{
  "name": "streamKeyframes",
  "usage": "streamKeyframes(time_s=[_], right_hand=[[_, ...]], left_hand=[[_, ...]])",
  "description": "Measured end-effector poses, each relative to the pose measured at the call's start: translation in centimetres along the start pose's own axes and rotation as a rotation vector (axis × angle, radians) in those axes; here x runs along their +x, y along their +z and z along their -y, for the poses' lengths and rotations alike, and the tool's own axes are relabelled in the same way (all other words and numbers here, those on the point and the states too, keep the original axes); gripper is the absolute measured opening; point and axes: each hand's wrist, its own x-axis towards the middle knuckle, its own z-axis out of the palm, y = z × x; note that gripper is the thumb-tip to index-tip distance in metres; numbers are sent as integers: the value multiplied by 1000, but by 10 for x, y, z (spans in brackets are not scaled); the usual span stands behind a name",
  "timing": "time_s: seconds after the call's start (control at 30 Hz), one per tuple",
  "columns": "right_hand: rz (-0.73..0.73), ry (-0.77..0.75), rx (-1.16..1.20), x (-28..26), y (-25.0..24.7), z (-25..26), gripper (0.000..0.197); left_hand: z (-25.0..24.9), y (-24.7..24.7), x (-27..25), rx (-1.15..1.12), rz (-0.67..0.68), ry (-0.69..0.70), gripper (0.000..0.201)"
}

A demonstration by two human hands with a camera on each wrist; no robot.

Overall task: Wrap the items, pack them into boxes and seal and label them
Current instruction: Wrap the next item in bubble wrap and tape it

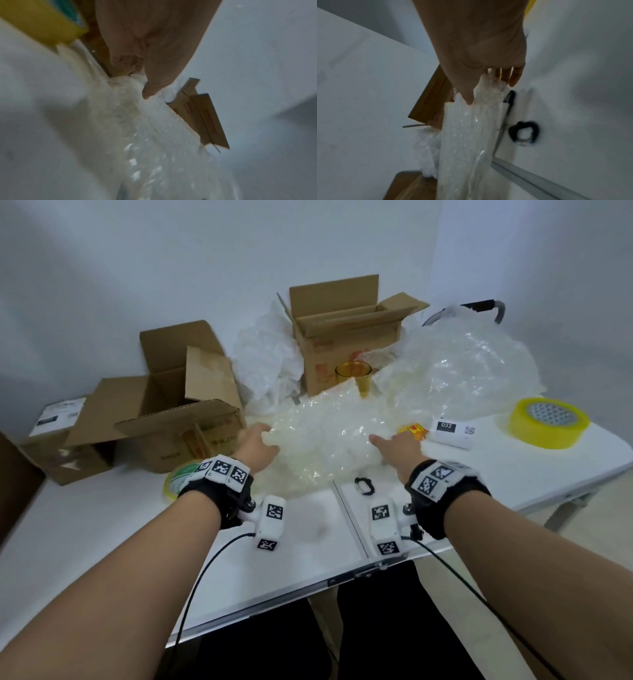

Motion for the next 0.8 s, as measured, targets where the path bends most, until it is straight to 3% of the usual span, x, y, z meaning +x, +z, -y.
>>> streamKeyframes(time_s=[0.07, 0.13, 0.23, 0.33, 0.4, 0.53, 0.6, 0.67, 0.8], right_hand=[[19, 50, -81, -1, -2, -9, 92], [124, 69, -33, -2, -6, -14, 73], [210, 133, 171, -6, -11, -11, 52], [-30, 98, 289, 1, -13, -9, 64], [-190, 53, 355, 0, -15, -10, 59], [-253, 150, 419, -2, -8, -15, 76], [-209, 203, 485, -3, -3, -19, 88], [-115, 232, 554, -4, -1, -20, 87], [61, 298, 688, -11, 0, -21, 43]], left_hand=[[8, 4, 5, -171, 54, -132, 70], [20, 11, 16, -263, 76, -219, 90], [33, 18, 30, -330, 61, -302, 78], [21, 10, 7, -446, 181, -357, 59], [16, 7, -4, -508, 267, -364, 47], [12, 10, -19, -611, 241, -404, 49], [13, 13, -20, -672, 210, -460, 47], [11, 16, -19, -723, 209, -464, 45], [15, 20, -20, -785, 231, -465, 64]])
